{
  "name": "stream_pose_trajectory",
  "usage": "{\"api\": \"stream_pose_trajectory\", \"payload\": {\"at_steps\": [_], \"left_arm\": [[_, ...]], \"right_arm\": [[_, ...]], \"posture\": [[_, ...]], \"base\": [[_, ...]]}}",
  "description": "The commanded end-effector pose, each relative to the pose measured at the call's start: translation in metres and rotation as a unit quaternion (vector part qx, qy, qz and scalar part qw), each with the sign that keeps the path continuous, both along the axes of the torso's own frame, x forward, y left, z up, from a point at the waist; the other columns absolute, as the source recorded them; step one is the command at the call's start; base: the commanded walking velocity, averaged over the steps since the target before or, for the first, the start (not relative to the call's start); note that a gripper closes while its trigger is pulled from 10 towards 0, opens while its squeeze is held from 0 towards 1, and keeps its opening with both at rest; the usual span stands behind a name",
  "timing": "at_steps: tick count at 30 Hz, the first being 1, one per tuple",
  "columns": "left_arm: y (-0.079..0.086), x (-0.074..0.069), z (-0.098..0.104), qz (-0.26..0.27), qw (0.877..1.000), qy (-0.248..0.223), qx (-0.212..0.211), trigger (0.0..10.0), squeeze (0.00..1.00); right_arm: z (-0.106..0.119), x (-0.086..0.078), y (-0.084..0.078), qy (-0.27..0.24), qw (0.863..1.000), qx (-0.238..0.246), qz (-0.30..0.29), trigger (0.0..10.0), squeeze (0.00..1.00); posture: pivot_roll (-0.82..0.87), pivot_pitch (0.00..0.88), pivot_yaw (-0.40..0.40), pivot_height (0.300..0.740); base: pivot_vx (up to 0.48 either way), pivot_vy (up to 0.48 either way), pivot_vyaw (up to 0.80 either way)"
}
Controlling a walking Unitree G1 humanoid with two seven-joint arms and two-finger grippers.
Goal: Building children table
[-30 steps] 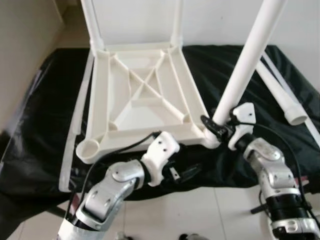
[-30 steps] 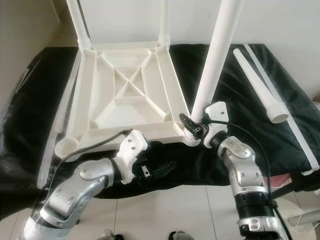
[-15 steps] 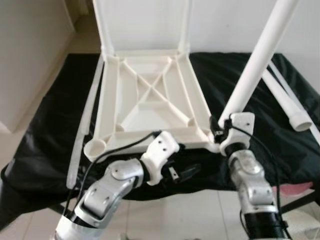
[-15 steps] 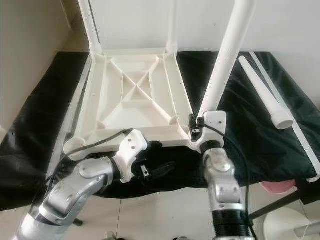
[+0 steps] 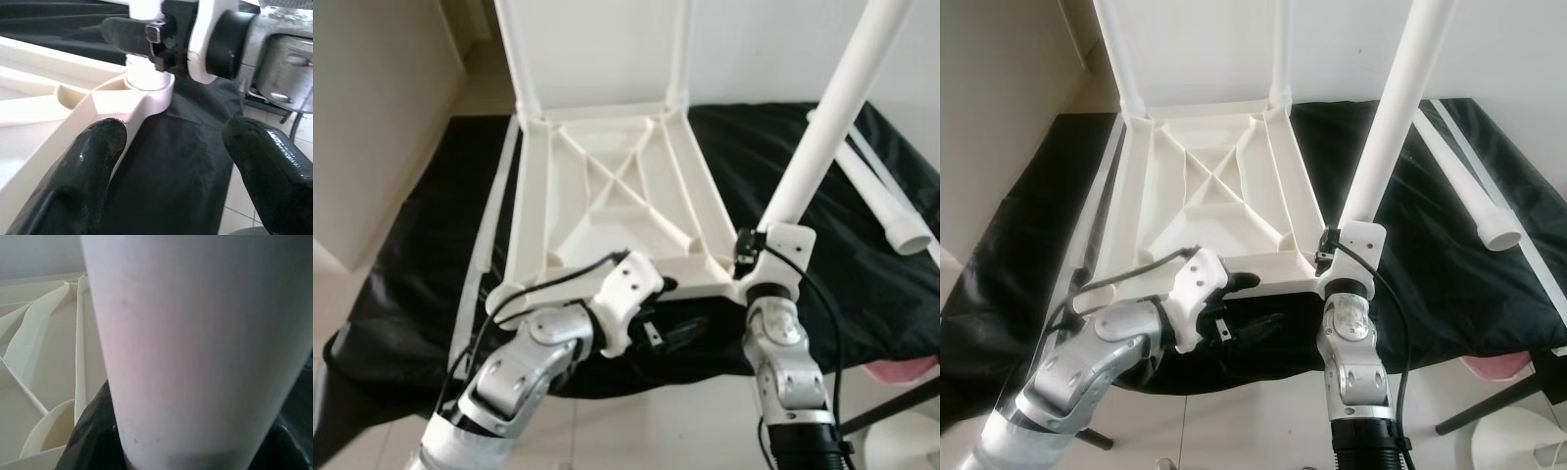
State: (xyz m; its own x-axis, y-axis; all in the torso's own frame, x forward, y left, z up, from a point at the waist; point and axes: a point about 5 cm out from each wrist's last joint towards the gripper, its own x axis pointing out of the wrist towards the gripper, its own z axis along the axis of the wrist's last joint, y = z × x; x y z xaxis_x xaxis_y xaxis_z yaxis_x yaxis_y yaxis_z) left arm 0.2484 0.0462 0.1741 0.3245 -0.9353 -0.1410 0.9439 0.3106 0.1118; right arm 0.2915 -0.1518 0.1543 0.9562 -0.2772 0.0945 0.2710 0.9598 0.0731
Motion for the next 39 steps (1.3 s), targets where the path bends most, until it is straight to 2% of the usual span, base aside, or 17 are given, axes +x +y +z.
{"api": "stream_pose_trajectory", "payload": {"at_steps": [1, 7, 8, 13, 15, 18, 22, 23, 25, 30, 34, 39], "left_arm": [[-0.002, -0.004, -0.002, -0.051, 0.999, 0.008, 0.006, 10.0, 0.00], [-0.003, 0.000, 0.002, -0.043, 0.999, 0.004, -0.003, 10.0, 0.00], [-0.003, 0.000, 0.002, -0.043, 0.999, 0.004, -0.003, 10.0, 0.00], [-0.003, 0.000, 0.002, -0.041, 0.999, 0.004, -0.004, 10.0, 0.00], [-0.004, -0.001, 0.002, -0.035, 0.999, 0.002, -0.009, 10.0, 0.00], [-0.006, -0.003, 0.001, -0.034, 0.999, 0.003, -0.010, 10.0, 0.00], [-0.007, -0.003, 0.000, -0.035, 0.999, 0.003, -0.010, 10.0, 0.00], [-0.008, -0.003, 0.000, -0.030, 0.999, 0.002, -0.015, 10.0, 0.00], [-0.007, -0.002, 0.001, -0.022, 1.000, 0.001, -0.019, 10.0, 0.00], [-0.002, 0.003, 0.001, -0.003, 1.000, -0.004, -0.016, 10.0, 0.00], [0.012, 0.013, 0.004, 0.032, 0.999, -0.011, -0.017, 10.0, 0.00], [0.020, 0.016, 0.006, 0.038, 0.999, -0.018, -0.009, 10.0, 0.00]], "right_arm": [[-0.021, -0.008, -0.013, 0.043, 0.998, 0.018, -0.039, 10.0, 0.00], [-0.014, -0.009, -0.025, 0.028, 0.999, 0.004, -0.037, 10.0, 0.00], [-0.014, -0.009, -0.026, 0.026, 0.999, 0.005, -0.033, 10.0, 1.00], [-0.013, -0.008, -0.026, 0.022, 0.999, 0.006, -0.025, 10.0, 1.00], [-0.006, -0.010, -0.024, -0.002, 1.000, -0.004, 0.014, 10.0, 1.00], [-0.003, -0.011, -0.024, -0.013, 0.999, -0.017, 0.044, 10.0, 1.00], [-0.002, -0.011, -0.026, -0.016, 0.998, -0.018, 0.060, 10.0, 1.00], [0.001, -0.012, -0.032, -0.020, 0.994, -0.026, 0.101, 10.0, 0.00], [0.002, -0.014, -0.037, -0.020, 0.992, -0.033, 0.119, 10.0, 0.00], [-0.002, -0.017, -0.037, -0.013, 0.990, -0.035, 0.133, 10.0, 0.00], [-0.002, -0.026, -0.028, -0.031, 0.987, -0.012, 0.158, 10.0, 0.00], [-0.002, -0.036, -0.018, -0.038, 0.983, -0.006, 0.180, 10.0, 0.00]], "posture": [[-0.09, 0.092, 0.068, 0.740], [-0.10, 0.110, 0.079, 0.740], [-0.10, 0.112, 0.077, 0.740], [-0.09, 0.113, 0.072, 0.740], [-0.09, 0.111, 0.063, 0.740], [-0.09, 0.114, 0.055, 0.740], [-0.09, 0.115, 0.047, 0.740], [-0.08, 0.110, 0.033, 0.740], [-0.08, 0.109, 0.030, 0.740], [-0.07, 0.103, 0.016, 0.740], [-0.07, 0.099, 0.014, 0.740], [-0.07, 0.101, 0.019, 0.740]], "base": [[0.000, 0.000, 0.00], [0.000, 0.000, 0.00], [0.000, 0.000, 0.00], [0.000, 0.000, 0.00], [0.000, 0.000, 0.00], [0.000, 0.000, 0.00], [0.000, 0.000, 0.00], [0.000, 0.000, 0.00], [0.000, 0.000, 0.00], [0.000, 0.000, 0.00], [0.000, 0.000, 0.00], [0.000, 0.000, 0.00]]}}
